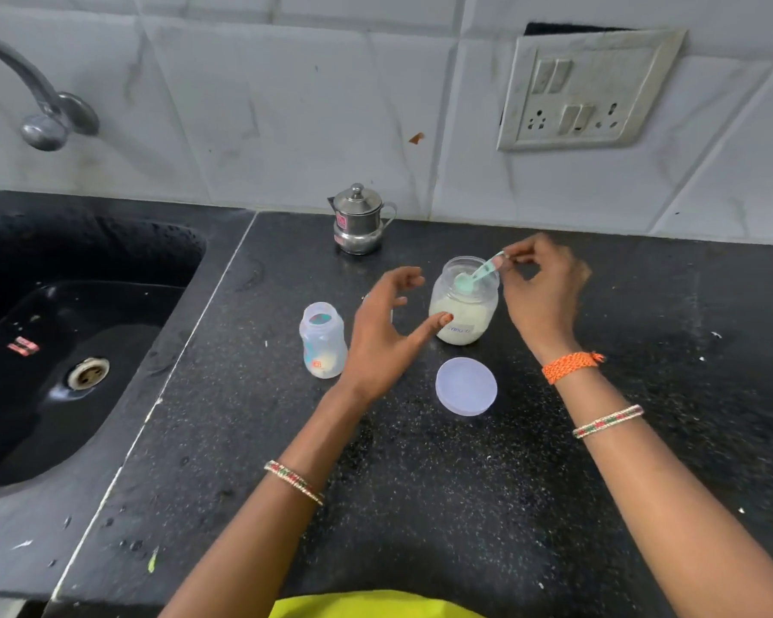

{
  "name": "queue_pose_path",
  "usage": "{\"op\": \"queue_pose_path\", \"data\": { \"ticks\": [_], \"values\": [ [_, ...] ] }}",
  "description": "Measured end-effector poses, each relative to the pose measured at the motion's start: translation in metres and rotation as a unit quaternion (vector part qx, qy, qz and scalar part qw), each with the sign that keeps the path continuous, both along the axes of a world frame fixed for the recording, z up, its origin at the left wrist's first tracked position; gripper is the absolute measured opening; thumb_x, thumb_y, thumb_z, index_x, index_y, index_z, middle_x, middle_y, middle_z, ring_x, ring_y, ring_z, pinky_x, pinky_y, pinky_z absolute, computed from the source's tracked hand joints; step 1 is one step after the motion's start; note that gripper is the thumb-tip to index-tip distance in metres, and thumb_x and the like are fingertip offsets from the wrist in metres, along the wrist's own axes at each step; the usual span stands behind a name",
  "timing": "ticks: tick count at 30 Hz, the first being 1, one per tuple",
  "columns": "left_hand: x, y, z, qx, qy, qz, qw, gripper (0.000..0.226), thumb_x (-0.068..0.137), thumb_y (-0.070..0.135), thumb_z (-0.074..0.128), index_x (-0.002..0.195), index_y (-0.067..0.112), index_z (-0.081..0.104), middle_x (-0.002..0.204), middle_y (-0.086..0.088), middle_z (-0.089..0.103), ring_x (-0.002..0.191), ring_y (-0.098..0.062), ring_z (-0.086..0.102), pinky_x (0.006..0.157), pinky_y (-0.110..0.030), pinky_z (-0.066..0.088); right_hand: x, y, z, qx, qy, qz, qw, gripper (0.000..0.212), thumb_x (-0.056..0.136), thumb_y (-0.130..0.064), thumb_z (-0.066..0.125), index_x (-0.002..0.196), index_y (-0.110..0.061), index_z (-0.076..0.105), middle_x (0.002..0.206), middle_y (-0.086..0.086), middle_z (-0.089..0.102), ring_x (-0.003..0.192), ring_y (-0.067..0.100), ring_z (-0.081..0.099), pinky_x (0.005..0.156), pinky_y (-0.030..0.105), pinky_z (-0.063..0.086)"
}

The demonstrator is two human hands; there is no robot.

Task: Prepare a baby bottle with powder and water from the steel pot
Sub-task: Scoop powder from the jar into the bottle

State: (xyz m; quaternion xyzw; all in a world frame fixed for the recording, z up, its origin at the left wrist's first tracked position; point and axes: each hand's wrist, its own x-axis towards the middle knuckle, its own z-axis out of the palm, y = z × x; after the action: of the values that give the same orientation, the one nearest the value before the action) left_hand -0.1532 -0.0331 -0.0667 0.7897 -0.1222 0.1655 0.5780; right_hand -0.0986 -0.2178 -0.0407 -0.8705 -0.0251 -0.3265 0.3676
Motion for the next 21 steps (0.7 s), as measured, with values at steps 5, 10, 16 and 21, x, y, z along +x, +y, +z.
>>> {"op": "queue_pose_path", "data": {
  "ticks": [5, 10, 16, 21],
  "values": [
    [0.033, -0.013, -0.017, 0.038, 0.061, -0.021, 0.997, 0.055, 0.086, 0.014, 0.064, 0.136, 0.015, 0.041, 0.135, 0.003, 0.050, 0.120, 0.000, 0.045, 0.092, -0.011, 0.038, 0.018, 0.009, -0.010, -0.037, 0.084, 0.044, 0.995, 0.016, 0.079, -0.023, 0.072, 0.071, -0.029, 0.060, 0.072, -0.016, 0.063, 0.083, 0.015, 0.063, 0.092, 0.034, 0.033],
    [0.039, -0.008, -0.023, 0.042, 0.097, -0.040, 0.994, 0.057, 0.086, 0.005, 0.059, 0.139, 0.013, 0.039, 0.141, -0.002, 0.047, 0.127, -0.010, 0.044, 0.100, -0.022, 0.040, 0.026, 0.007, -0.011, -0.072, 0.098, 0.026, 0.992, 0.007, 0.079, -0.022, 0.072, 0.074, -0.023, 0.069, 0.076, -0.008, 0.068, 0.086, 0.015, 0.057, 0.083, 0.027, 0.019],
    [0.037, -0.005, -0.025, 0.034, 0.115, -0.047, 0.992, 0.055, 0.086, 0.004, 0.058, 0.138, 0.015, 0.041, 0.138, -0.002, 0.049, 0.123, -0.008, 0.045, 0.098, -0.023, 0.041, 0.032, 0.006, -0.009, -0.136, 0.123, 0.034, 0.982, 0.006, 0.077, -0.016, 0.071, 0.073, -0.019, 0.072, 0.074, -0.008, 0.067, 0.085, 0.010, 0.049, 0.085, 0.031, 0.020],
    [0.035, -0.010, -0.023, 0.025, 0.132, -0.086, 0.987, 0.055, 0.086, -0.003, 0.053, 0.137, 0.014, 0.042, 0.134, 0.002, 0.051, 0.123, -0.007, 0.046, 0.091, -0.012, 0.042, 0.036, 0.007, 0.006, -0.182, 0.174, 0.051, 0.966, 0.007, 0.077, -0.016, 0.070, 0.071, -0.020, 0.073, 0.072, -0.013, 0.065, 0.085, 0.008, 0.051, 0.085, 0.034, 0.021]
  ]
}}
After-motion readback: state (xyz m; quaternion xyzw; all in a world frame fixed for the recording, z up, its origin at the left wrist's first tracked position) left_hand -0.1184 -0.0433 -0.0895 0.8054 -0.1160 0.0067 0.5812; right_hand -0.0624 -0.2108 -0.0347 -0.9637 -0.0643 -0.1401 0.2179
